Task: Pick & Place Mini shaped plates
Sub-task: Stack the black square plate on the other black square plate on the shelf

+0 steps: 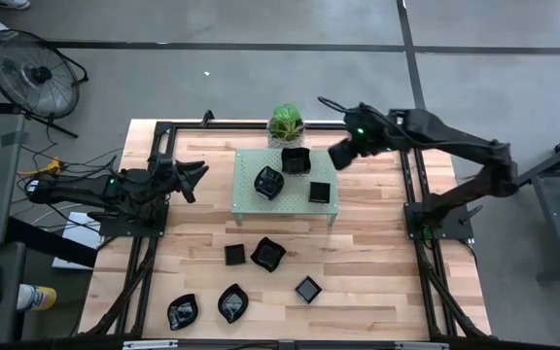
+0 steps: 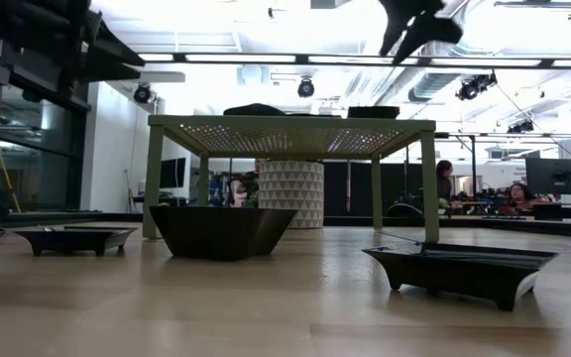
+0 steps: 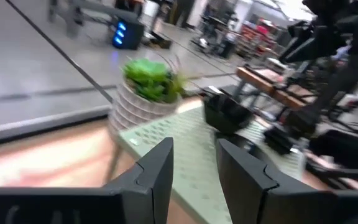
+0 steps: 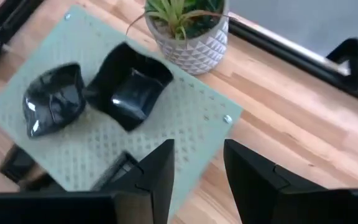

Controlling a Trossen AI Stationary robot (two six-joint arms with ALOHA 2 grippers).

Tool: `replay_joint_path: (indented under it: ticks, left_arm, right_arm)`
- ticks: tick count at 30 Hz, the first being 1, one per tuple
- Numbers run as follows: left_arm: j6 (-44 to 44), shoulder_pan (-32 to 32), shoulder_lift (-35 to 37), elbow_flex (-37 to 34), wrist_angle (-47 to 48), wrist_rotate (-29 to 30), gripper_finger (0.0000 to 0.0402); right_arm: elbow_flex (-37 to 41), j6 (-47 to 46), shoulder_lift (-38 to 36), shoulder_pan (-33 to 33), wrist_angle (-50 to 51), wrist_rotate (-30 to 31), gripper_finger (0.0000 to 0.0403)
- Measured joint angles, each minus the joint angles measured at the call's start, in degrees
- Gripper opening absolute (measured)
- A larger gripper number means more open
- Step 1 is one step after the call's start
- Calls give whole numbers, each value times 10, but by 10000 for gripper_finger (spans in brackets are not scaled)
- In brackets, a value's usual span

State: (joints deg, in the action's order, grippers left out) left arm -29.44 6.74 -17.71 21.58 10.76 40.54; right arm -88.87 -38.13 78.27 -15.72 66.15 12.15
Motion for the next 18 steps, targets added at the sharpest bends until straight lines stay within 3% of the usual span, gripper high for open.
replay_joint_path:
  ticks: [3, 10, 18]
  left_arm:
    - [-25, 0, 0, -6, -6, -28, 120]
    - [-118, 0, 0, -79, -48, -52, 120]
    - [-164, 0, 0, -101, -105, -85, 120]
  right_arm:
    - [54, 10, -55, 24, -16, 3, 133]
    - [296, -60, -257, 91, -128, -21, 133]
    - [444, -134, -387, 215, -213, -40, 133]
